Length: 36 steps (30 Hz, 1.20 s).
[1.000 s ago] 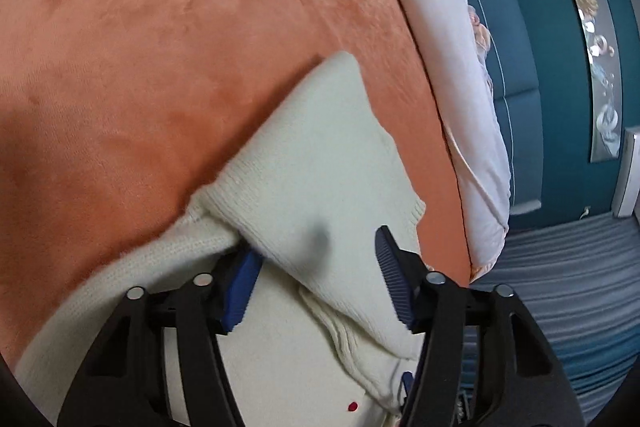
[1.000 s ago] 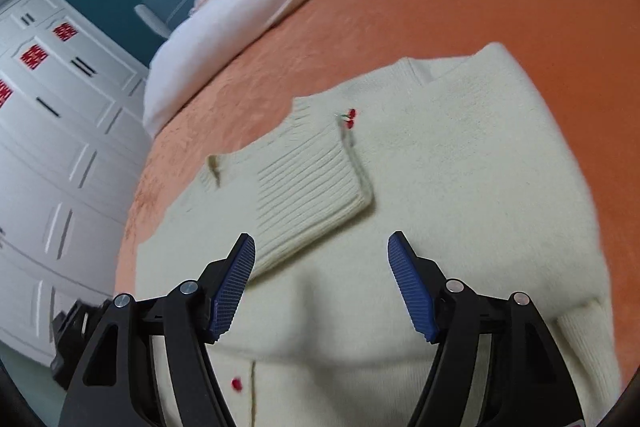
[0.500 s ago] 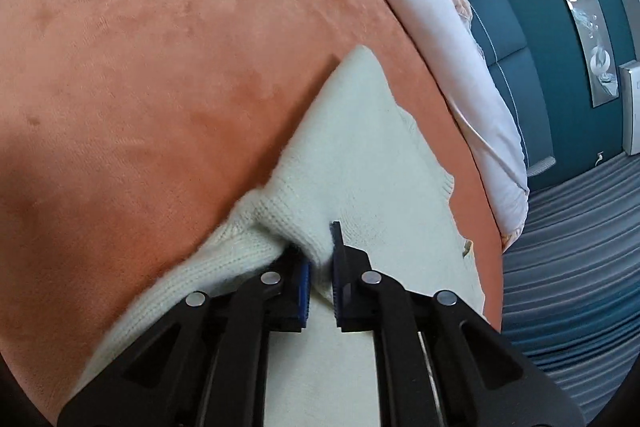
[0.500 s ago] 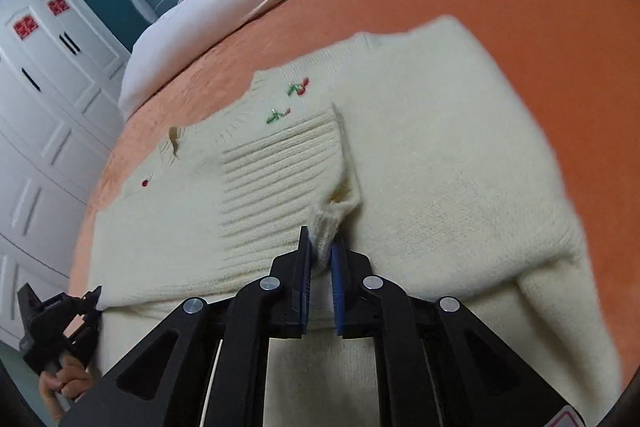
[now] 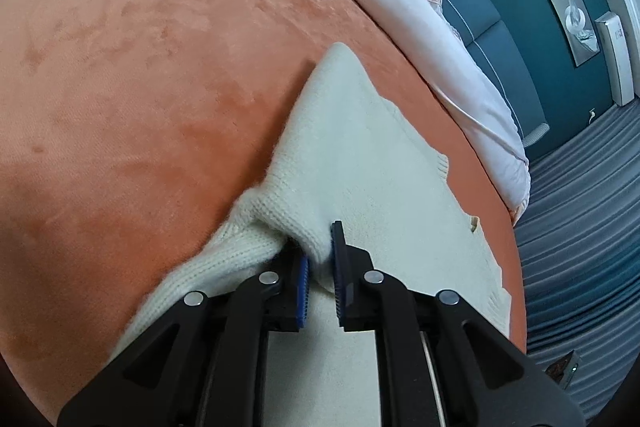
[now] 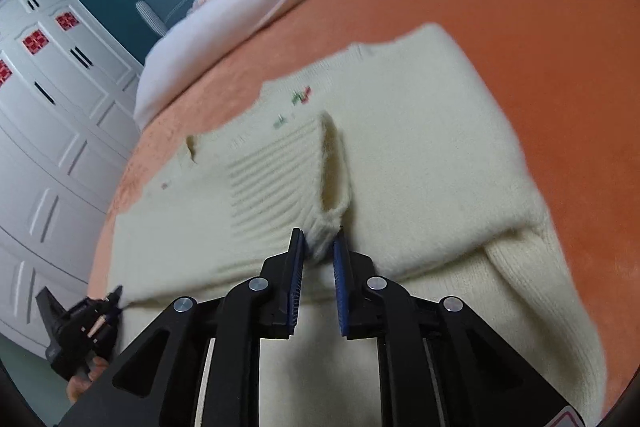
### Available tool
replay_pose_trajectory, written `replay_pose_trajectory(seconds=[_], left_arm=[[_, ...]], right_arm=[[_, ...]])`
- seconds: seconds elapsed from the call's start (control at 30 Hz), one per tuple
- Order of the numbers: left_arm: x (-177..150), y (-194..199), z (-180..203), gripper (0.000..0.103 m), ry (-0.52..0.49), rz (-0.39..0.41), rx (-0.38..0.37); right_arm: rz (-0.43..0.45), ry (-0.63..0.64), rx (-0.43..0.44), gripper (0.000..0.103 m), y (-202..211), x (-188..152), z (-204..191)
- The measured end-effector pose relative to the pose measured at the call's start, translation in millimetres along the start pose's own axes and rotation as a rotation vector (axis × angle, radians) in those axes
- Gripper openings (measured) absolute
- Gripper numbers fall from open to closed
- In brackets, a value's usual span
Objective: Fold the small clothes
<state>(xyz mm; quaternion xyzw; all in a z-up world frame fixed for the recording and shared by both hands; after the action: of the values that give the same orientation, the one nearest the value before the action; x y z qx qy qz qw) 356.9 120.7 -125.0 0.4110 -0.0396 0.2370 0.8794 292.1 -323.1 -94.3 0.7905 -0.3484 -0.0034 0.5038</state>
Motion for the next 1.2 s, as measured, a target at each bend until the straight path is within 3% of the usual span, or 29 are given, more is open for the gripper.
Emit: replay_pose_trajectory(seconds=[0.03,0.07,0.1,0.13,0.17,0.23,0.3,0.4,0.47,0.57,0.63,0.7,0.73,0.77,0.8,0.83,0.87,1.03,1.2], left_arm=[[-3,10,-2,0.019,0.017,-0.011,-0.011],[-7,24,-4,0.033,0.034,-0.014,-0.017],[-14,40,-8,0.04,0.041,-0.008,-0.02],[-23,60,-13,0.059,0.045,0.006,0.0],[-35,80,-21,0.069,0.047,0.02,0.023],[-61,113,-41,0.075,0.054,0.009,0.078],[-92,138,-67,0.076,0.104,-0.033,0.104],[-138,170,-85,0.076,0.13,-0.051,0.036],[-160,180,-80,0.093,0.115,-0.066,0.036],[-179,172,-71,0.098,0.115,-0.092,0.018],[-180,165,-62,0.098,0.09,-0.085,0.077],[-177,157,-54,0.098,0.071,-0.106,0.108],[-175,155,-51,0.095,0.078,-0.121,0.11],[-172,153,-48,0.077,0.082,-0.13,0.091],[-170,150,-46,0.061,0.085,-0.158,0.063],[-170,146,-46,0.026,0.091,-0.202,0.042],[-169,142,-45,0.011,0.102,-0.237,0.042],[-176,181,-34,0.008,0.047,-0.2,0.031],[-210,213,-35,0.008,0.001,-0.265,0.062]], right_arm=[[0.009,-0.009,0.0,0.012,11,-6,2],[0.023,-0.008,-0.009,0.021,29,-15,4],[0.033,-0.004,-0.033,0.031,48,-26,5],[0.042,0.009,-0.047,0.041,68,-40,9],[0.046,0.027,-0.058,0.046,88,-56,14],[0.03,0.054,-0.12,0.055,122,-98,32],[-0.023,0.066,-0.198,0.057,142,-139,49],[-0.144,0.024,-0.228,0.059,155,-200,79],[-0.166,-0.013,-0.198,0.06,156,-231,86],[-0.164,-0.003,-0.138,0.068,158,-250,77],[-0.184,0.012,-0.083,0.078,145,-252,64],[-0.158,0.029,-0.11,0.08,135,-246,52],[-0.144,0.03,-0.114,0.075,134,-243,44],[-0.128,0.02,-0.095,0.068,134,-238,43],[-0.127,0.005,-0.061,0.044,134,-234,42],[-0.136,-0.021,-0.04,0.009,133,-230,44],[-0.145,-0.046,-0.021,0.009,134,-226,47],[-0.044,-0.036,0.082,0.007,189,-217,38],[-0.095,0.018,0.07,0.007,227,-233,42]])
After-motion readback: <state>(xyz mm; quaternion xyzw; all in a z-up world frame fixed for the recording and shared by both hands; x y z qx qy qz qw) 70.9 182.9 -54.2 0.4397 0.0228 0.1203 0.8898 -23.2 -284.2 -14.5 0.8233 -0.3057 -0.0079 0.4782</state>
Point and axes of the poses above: each gripper's, at about its wrist camera, not at the fingertips, and y roughly against the way its jaws point, z to its right, x to its top, the point moved 2 cm from there along -y, roughly the way its jaws point, and after that the axes turned 12 degrees about -z, right-handed, at the moved point
